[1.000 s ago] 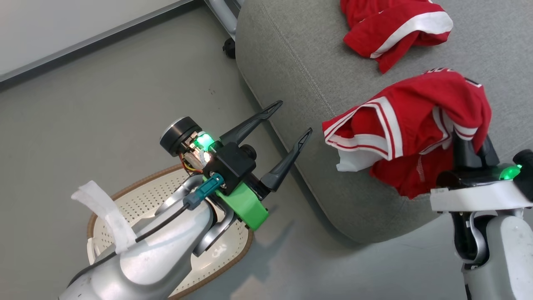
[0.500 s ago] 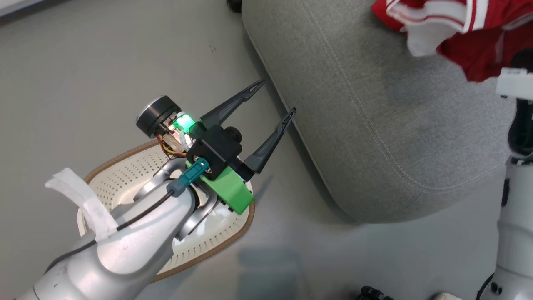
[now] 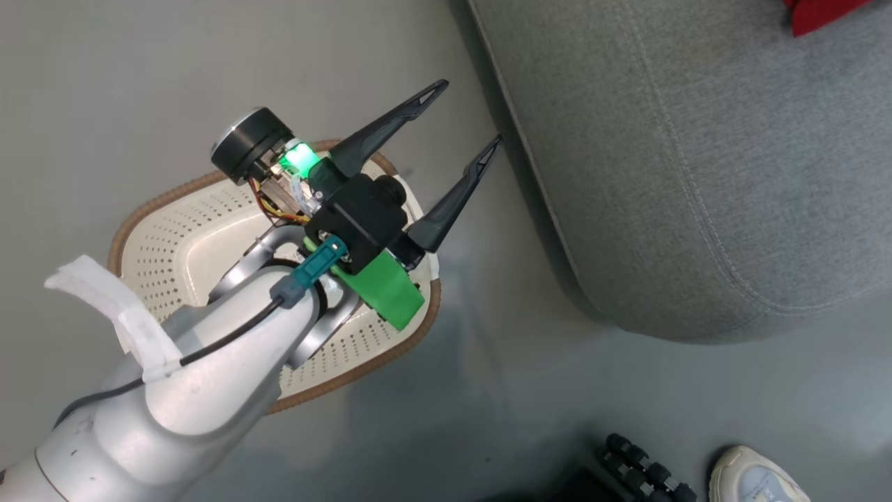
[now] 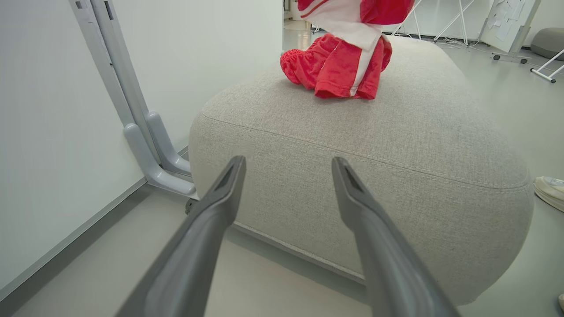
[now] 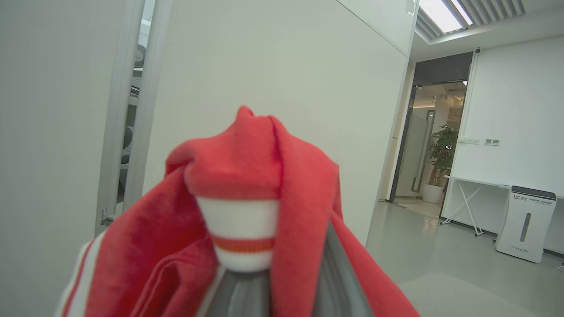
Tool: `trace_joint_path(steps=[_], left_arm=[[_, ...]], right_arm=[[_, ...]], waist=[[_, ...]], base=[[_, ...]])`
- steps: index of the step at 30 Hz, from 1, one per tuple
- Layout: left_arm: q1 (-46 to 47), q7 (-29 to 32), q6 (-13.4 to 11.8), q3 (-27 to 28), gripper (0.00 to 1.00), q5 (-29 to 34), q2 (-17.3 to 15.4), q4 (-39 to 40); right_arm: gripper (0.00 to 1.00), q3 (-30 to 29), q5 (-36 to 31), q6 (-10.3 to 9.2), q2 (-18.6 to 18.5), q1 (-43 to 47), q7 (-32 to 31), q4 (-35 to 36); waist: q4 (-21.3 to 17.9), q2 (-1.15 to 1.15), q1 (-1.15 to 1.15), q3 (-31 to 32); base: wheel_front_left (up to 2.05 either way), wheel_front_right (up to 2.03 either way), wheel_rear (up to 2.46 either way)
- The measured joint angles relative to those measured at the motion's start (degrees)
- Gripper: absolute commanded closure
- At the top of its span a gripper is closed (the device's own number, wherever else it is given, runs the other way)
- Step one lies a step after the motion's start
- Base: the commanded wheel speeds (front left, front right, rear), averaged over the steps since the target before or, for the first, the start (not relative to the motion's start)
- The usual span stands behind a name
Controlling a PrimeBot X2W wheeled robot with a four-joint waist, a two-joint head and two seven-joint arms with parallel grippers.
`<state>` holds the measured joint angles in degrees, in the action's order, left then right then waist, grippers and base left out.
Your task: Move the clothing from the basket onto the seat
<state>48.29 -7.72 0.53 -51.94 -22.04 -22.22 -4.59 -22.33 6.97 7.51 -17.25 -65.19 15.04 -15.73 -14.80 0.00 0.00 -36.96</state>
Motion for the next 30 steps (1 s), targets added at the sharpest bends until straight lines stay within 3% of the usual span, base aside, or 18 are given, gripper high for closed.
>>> trace_joint_path(steps=[9, 23, 24, 25, 30], left_arm=[[1.1, -0.7, 0.0, -0.1, 0.0, 0.2, 0.1, -0.4], [1.7, -1.6, -0.1, -0.4, 0.0, -0.1, 0.3, -1.4], [1.7, -1.8, -0.2, -0.4, 0.0, -0.1, 0.4, -1.5], [1.7, -2.0, -0.3, -0.4, 0.0, -0.1, 0.4, -1.6], [0.7, -3.1, -0.9, -0.4, 0.0, -1.0, 0.6, -2.5]], right_arm=[[1.0, 0.0, -0.5, 0.0, 0.6, 1.3, 0.1, -15.2], [1.0, -1.9, -0.1, 0.0, 3.5, 9.4, 0.1, -23.4], [0.28, -2.1, -0.1, 0.0, 3.5, 9.5, 0.1, -22.4], [0.0, -2.1, -0.2, 0.0, 3.5, 9.6, 0.1, -21.3], [0.0, -1.4, -0.3, 0.0, 4.8, 13.9, 0.1, -17.5]], waist=[[2.2, 0.0, 0.0, -3.9], [3.2, 0.0, 0.0, -3.4], [3.2, 0.0, 0.0, -3.2], [3.2, 0.0, 0.0, -2.9], [3.2, 0.0, 0.0, -0.8]], base=[[0.0, 0.0, 0.0], [0.0, 0.0, 0.0], [0.0, 0.0, 0.0], [0.0, 0.0, 0.0], [0.0, 0.0, 0.0]])
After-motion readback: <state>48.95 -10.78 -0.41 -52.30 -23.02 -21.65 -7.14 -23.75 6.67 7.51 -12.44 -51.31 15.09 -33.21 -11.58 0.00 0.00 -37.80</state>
